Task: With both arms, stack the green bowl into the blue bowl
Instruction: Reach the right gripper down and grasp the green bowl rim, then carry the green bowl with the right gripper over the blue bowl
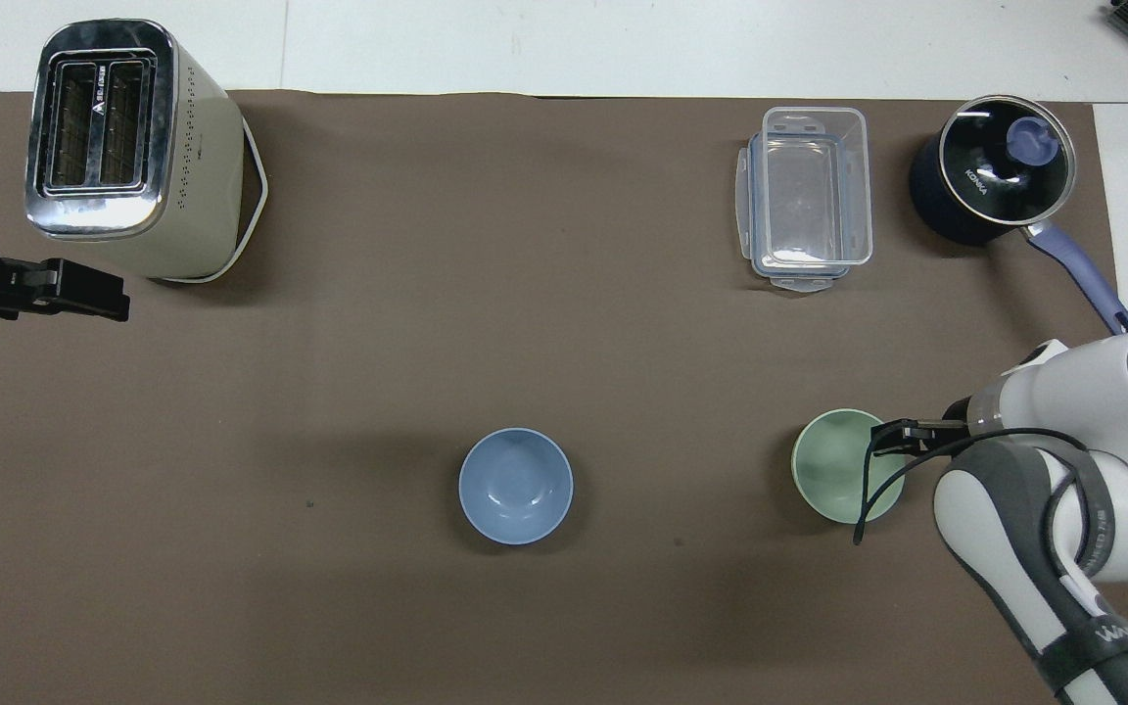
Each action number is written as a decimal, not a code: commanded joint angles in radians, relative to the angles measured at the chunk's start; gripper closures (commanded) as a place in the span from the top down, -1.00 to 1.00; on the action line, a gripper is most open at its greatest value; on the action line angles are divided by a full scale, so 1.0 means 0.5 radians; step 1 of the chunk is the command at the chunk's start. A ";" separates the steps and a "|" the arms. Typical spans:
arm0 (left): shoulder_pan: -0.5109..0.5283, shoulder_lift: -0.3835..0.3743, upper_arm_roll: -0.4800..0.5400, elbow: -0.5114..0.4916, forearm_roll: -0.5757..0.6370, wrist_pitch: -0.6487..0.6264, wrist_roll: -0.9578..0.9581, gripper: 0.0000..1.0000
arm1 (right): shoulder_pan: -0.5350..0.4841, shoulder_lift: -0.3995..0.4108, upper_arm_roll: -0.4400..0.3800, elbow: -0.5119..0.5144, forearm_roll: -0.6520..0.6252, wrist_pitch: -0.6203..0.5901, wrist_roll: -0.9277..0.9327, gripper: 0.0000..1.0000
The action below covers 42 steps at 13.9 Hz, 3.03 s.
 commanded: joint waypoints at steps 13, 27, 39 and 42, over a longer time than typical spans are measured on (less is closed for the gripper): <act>0.033 0.014 -0.021 0.037 0.033 -0.046 0.012 1.00 | -0.008 -0.077 0.023 -0.016 0.348 -0.048 -0.211 -1.00; 0.033 0.014 -0.021 0.037 0.033 -0.046 0.012 1.00 | 0.924 -0.093 0.090 0.340 0.452 -0.138 0.767 -1.00; 0.033 0.014 -0.021 0.037 0.033 -0.046 0.012 1.00 | 1.278 0.288 0.100 0.525 0.520 0.157 1.221 -1.00; 0.033 0.014 -0.021 0.037 0.033 -0.046 0.012 1.00 | 1.330 0.288 0.100 0.503 0.520 0.132 1.280 -1.00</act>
